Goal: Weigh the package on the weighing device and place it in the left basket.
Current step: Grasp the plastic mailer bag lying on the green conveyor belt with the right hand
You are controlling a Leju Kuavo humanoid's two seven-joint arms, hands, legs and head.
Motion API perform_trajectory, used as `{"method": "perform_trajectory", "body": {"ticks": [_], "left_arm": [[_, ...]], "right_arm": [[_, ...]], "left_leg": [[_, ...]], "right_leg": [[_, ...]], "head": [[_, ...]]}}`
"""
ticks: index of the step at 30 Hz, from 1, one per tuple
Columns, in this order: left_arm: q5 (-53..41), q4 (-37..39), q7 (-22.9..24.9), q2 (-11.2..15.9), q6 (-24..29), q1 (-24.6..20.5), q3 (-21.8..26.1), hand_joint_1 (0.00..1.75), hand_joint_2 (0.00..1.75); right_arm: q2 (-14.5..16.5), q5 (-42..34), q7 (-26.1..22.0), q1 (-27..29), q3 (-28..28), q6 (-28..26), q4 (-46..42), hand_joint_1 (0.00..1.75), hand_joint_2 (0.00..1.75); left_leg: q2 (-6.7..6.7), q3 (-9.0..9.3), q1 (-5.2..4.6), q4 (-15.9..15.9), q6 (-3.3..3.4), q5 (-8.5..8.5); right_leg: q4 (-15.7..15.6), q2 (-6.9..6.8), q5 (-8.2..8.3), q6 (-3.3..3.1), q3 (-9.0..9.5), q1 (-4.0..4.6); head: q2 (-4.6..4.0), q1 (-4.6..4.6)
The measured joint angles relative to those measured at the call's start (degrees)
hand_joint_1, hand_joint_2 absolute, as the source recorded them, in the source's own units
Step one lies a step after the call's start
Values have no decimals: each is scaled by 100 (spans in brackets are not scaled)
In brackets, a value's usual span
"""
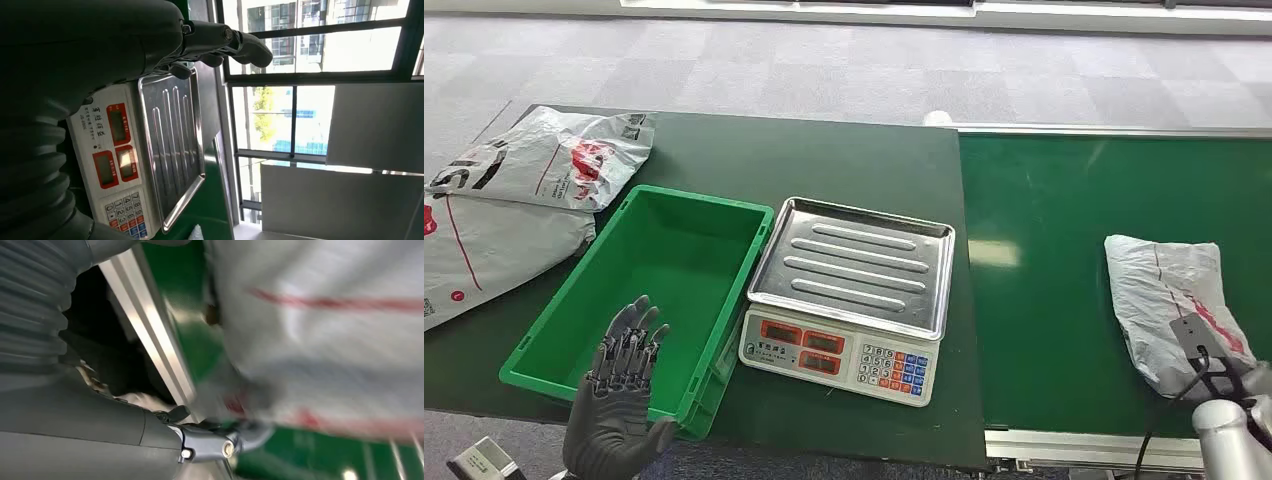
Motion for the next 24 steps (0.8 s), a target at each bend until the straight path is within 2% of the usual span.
{"method": "perform_trajectory", "body": {"ticks": [1, 5, 9, 18, 22, 24], "left_arm": [[7, 6, -10, 1, 7, -1, 2, 0, 175], [67, 44, -85, 5, 100, -24, 12, 0, 175], [120, 50, -181, 21, 286, -8, 26, 0, 175], [268, 46, -333, 138, 704, 43, 28, 0, 175], [315, 45, -391, 209, 788, 90, 5, 0, 175], [329, 46, -413, 239, 827, 112, -16, 0, 175]], "right_arm": [[-22, -24, -30, -7, -36, 58, 89, 3, 175], [-125, -133, -261, -85, -208, 355, 582, 100, 175], [-134, -169, -598, -262, -258, 276, 870, 175, 175], [37, -446, -1120, -531, -189, -312, 1115, 173, 175], [163, -707, -1406, -579, -40, -701, 1124, 3, 175], [212, -865, -1498, -578, 93, -881, 1067, 0, 175]], "left_leg": [[5, 4, 1, 0, 0, -3], [26, 38, 21, 0, 2, -21], [27, 55, 44, -1, 4, -24], [28, 13, 25, 2, 20, -14], [24, 39, 25, 1, 18, -9], [21, 38, 25, 1, 17, -7]], "right_leg": [[-2, 4, 0, 0, 3, 2], [-26, 23, -2, 1, 40, 25], [-50, 25, 0, 5, 78, 43], [-51, 24, 18, 27, 82, 25], [-48, 22, 21, 24, 70, 25], [-46, 20, 21, 23, 66, 25]], "head": [[0, -1], [0, -1], [0, -1], [0, -1], [0, -1], [0, -2]]}}
